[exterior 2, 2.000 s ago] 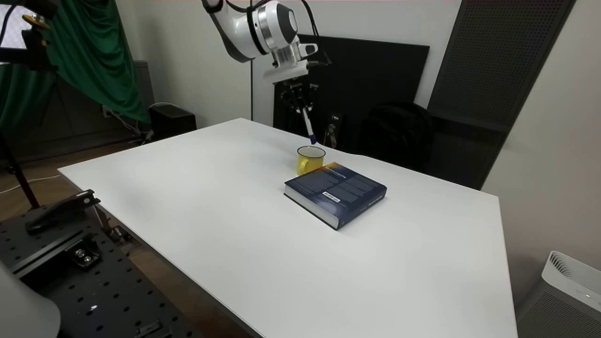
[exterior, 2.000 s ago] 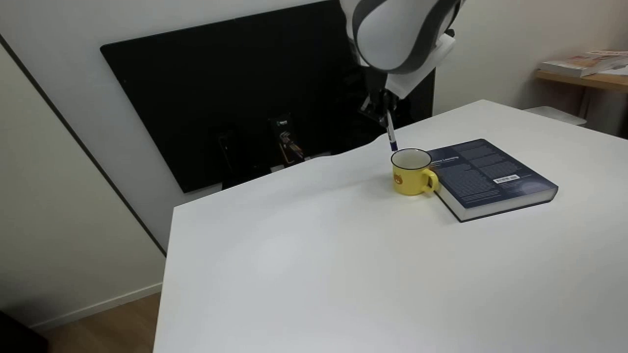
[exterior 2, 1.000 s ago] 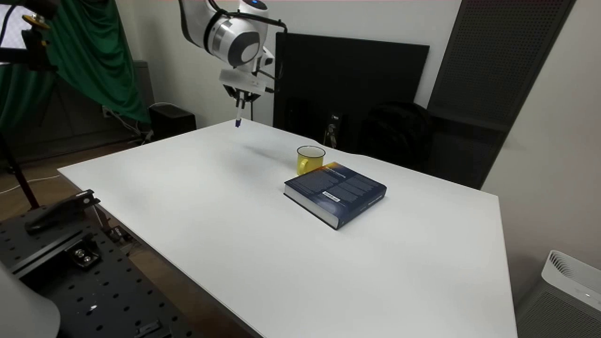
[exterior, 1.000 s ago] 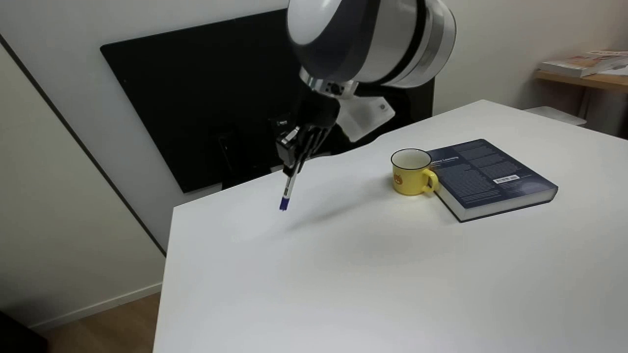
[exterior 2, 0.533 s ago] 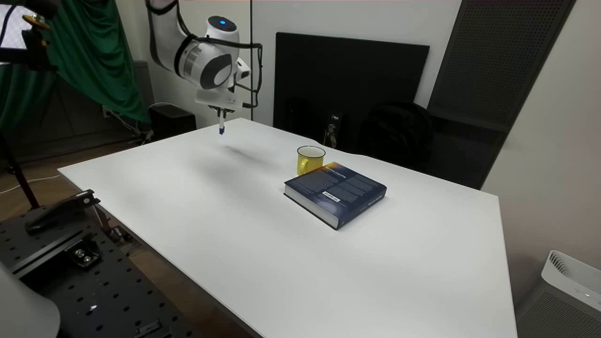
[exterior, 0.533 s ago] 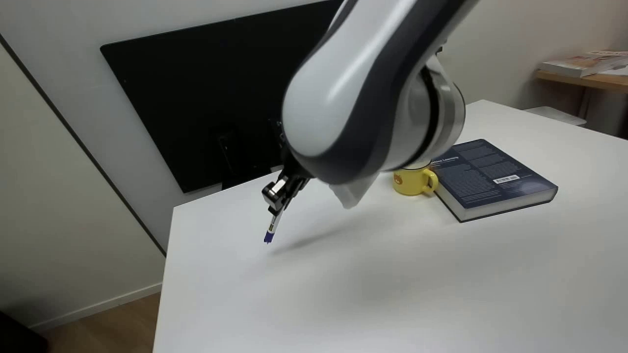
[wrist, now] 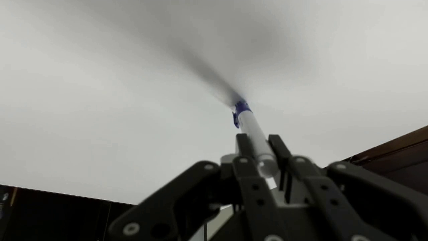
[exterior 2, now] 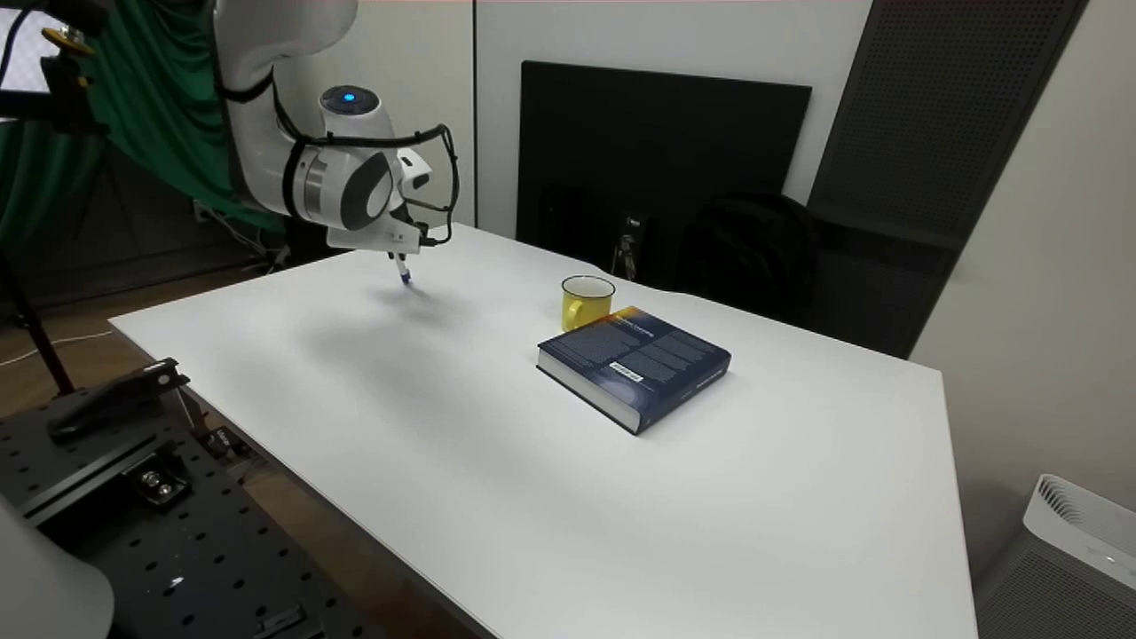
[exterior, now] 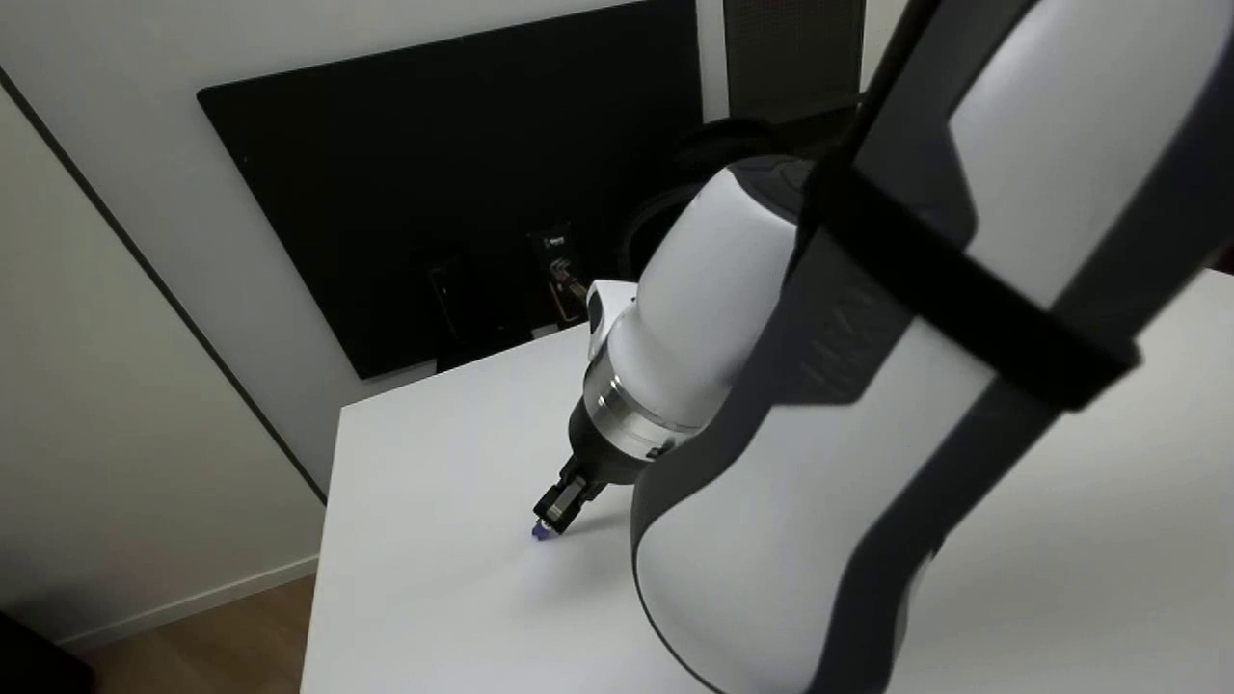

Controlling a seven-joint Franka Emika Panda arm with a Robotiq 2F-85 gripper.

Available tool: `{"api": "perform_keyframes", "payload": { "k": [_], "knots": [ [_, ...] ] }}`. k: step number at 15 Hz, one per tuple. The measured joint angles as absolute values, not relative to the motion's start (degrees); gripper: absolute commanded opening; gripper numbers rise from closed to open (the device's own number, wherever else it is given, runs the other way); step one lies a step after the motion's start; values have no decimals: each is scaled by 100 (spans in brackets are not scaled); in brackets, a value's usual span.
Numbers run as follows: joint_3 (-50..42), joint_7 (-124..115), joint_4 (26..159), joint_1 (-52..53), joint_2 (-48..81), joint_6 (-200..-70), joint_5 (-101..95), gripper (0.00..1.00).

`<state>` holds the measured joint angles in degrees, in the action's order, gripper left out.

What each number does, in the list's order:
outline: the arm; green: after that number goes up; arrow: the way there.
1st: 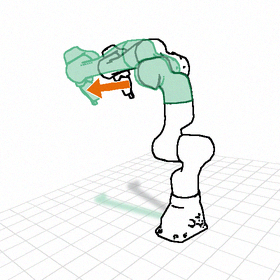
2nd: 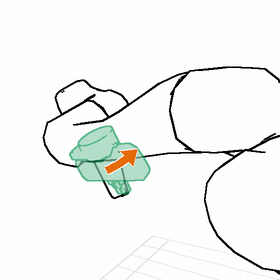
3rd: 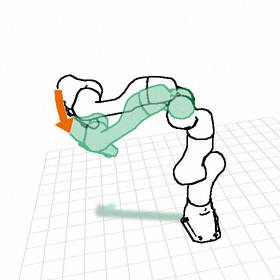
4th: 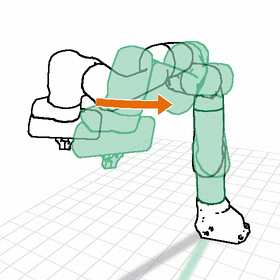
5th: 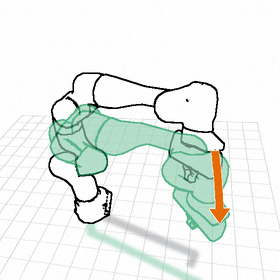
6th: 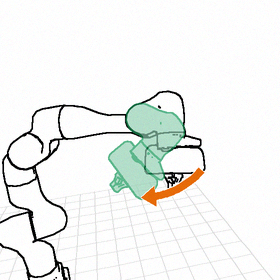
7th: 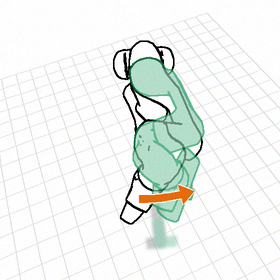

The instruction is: Put the marker on the table

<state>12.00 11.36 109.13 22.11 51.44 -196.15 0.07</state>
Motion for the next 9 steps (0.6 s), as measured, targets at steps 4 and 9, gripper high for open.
{"api": "perform_keyframes", "payload": {
  "k": [4,9],
  "knots": [
    [902,881,10917,2559,5171,-19600,31,5],
    [981,795,10906,2492,5229,-18847,-29,5]
  ]
}}
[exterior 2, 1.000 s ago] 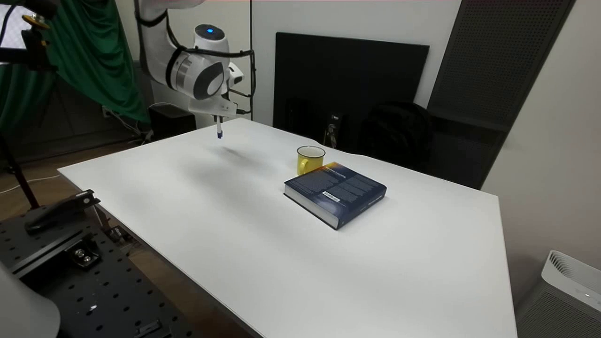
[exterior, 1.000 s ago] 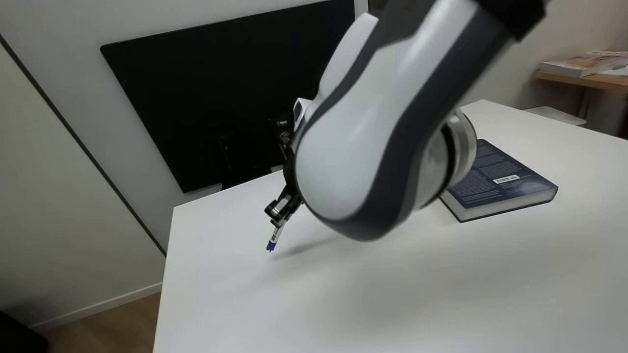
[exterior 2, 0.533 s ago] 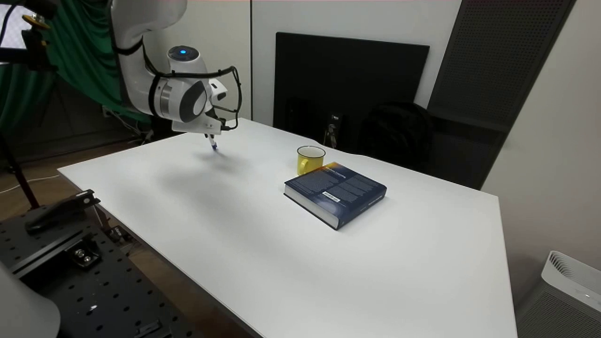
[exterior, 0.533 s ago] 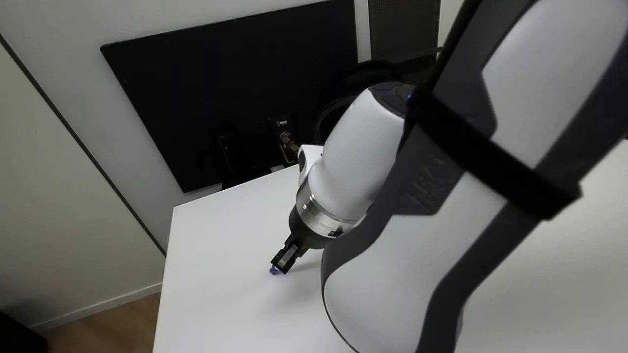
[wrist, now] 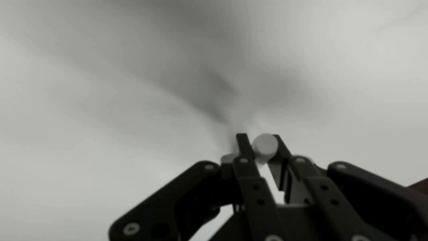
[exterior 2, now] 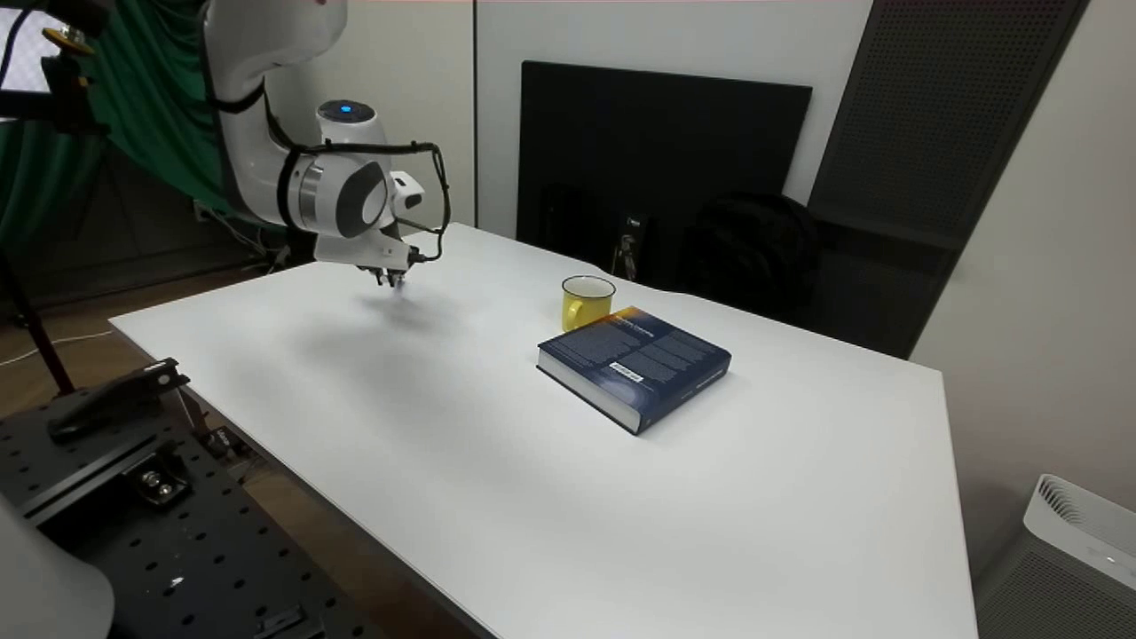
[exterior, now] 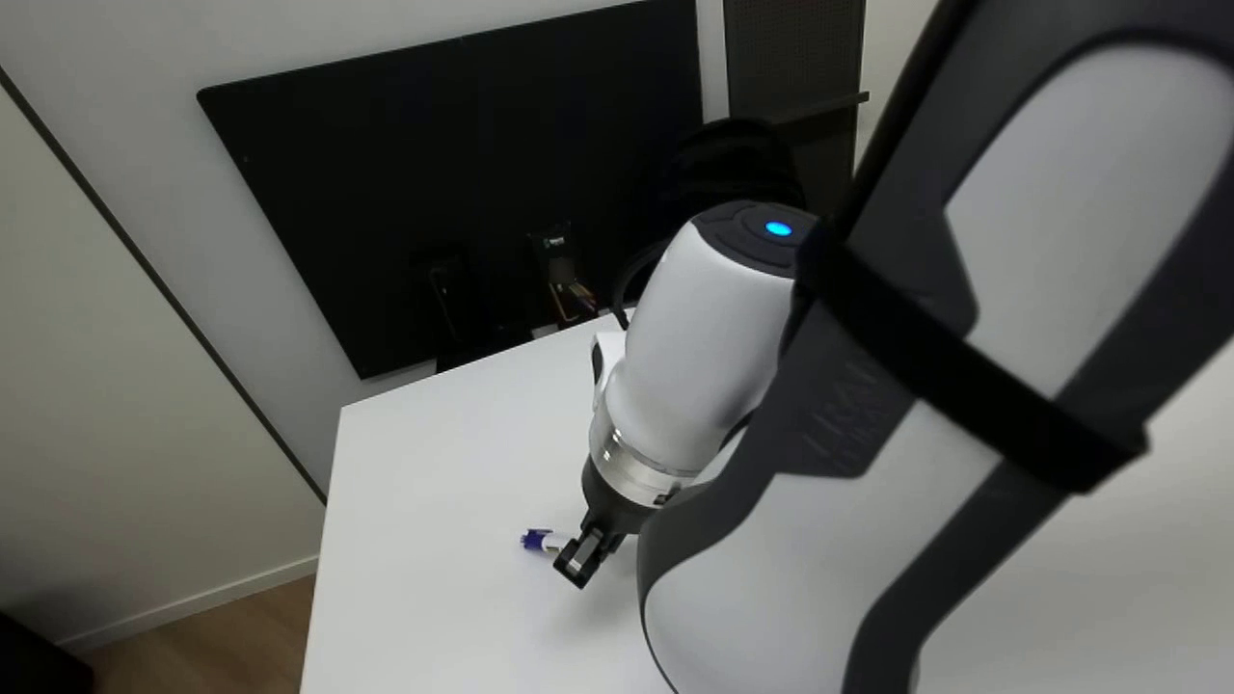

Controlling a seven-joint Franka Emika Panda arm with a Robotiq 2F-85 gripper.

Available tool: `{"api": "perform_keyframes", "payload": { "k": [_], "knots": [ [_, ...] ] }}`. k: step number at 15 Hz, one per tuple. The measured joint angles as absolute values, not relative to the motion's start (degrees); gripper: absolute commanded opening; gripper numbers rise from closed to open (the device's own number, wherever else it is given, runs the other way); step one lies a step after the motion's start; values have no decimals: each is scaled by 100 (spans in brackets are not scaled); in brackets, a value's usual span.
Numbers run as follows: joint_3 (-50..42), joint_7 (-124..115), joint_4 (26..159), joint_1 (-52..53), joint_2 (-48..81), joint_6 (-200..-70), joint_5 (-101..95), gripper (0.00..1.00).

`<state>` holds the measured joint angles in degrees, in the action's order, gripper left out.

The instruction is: Put the marker on the table

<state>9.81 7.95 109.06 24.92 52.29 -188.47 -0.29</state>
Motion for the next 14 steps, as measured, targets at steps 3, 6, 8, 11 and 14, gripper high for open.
{"api": "perform_keyframes", "payload": {
  "k": [3,6,8,11,14],
  "knots": [
    [1262,794,10859,2226,5279,-17797,-112,43],
    [1431,796,10684,2020,5303,-17126,-121,56],
    [1465,796,10570,1962,5315,-16745,-119,69],
    [1437,797,10442,1934,5344,-16382,-124,90],
    [1303,800,10278,1926,5309,-16293,-166,100]
  ]
}}
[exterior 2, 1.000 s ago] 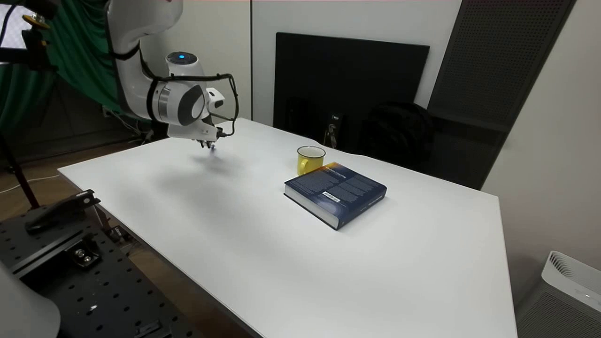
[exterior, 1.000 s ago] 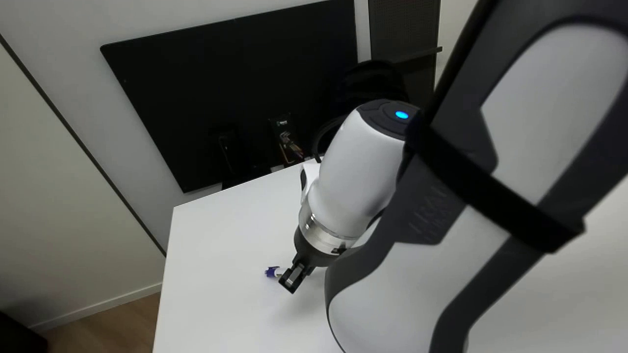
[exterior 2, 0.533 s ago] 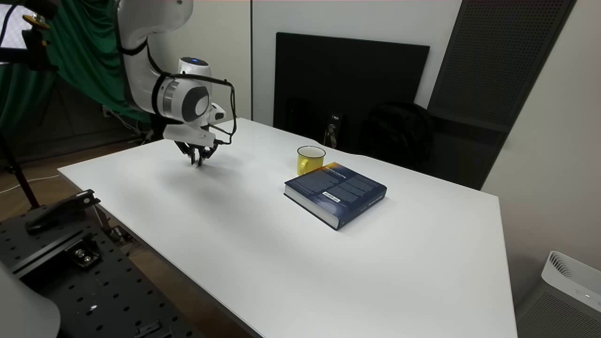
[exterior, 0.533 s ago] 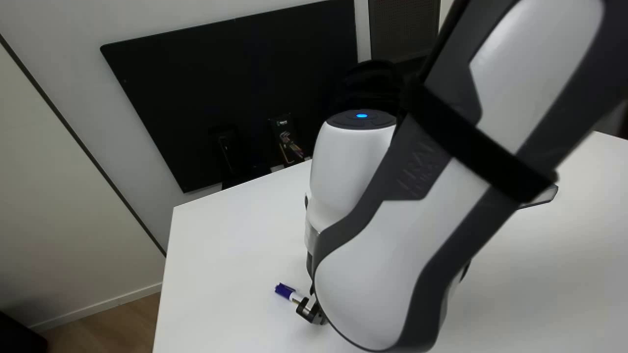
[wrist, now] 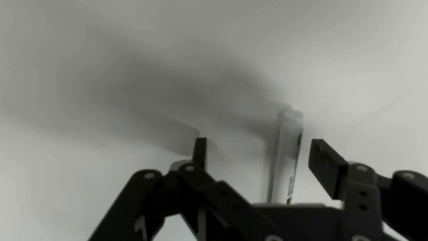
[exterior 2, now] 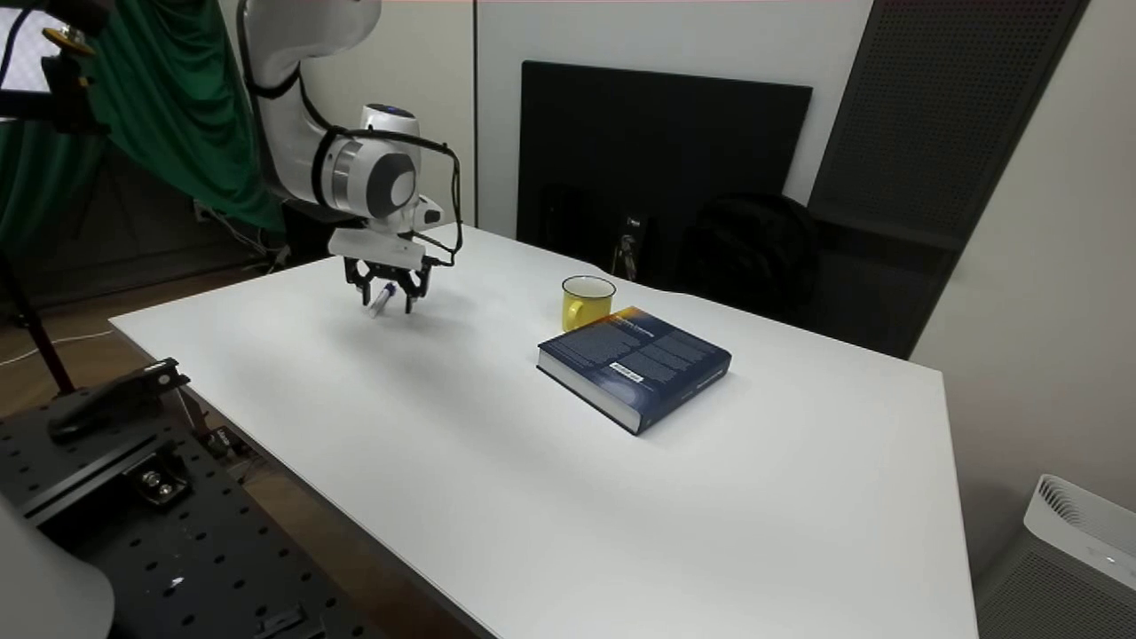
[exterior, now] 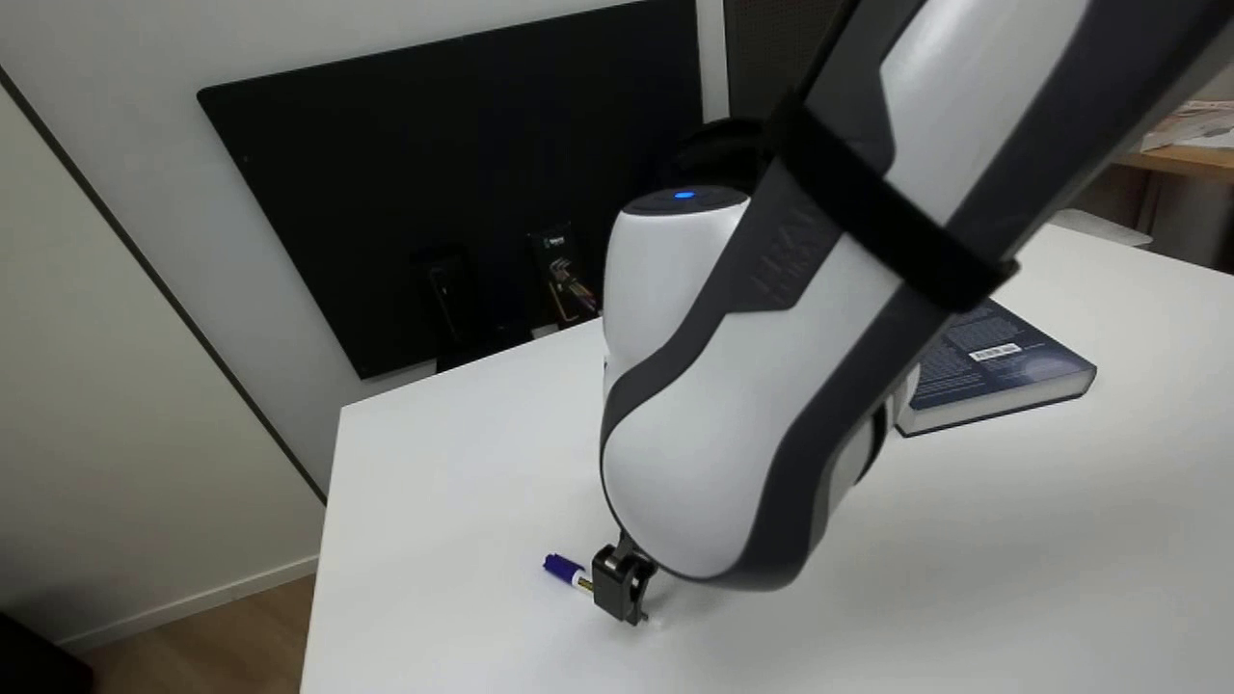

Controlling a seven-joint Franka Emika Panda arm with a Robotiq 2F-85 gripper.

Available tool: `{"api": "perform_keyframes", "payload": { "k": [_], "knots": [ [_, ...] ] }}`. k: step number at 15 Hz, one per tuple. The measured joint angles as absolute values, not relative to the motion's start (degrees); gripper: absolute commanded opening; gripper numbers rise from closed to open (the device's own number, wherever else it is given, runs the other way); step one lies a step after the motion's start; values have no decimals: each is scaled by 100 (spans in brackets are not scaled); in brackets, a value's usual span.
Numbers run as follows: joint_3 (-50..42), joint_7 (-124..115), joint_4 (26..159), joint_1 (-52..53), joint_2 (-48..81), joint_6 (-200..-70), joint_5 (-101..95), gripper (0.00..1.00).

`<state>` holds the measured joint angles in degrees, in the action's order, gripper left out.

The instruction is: Put the marker on the table

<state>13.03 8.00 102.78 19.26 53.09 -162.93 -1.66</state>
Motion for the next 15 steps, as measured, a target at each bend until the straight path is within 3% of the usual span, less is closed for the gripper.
{"api": "perform_keyframes", "payload": {
  "k": [15],
  "knots": [
    [-56,-948,9730,1877,4382,-14848,-211,100]
  ]
}}
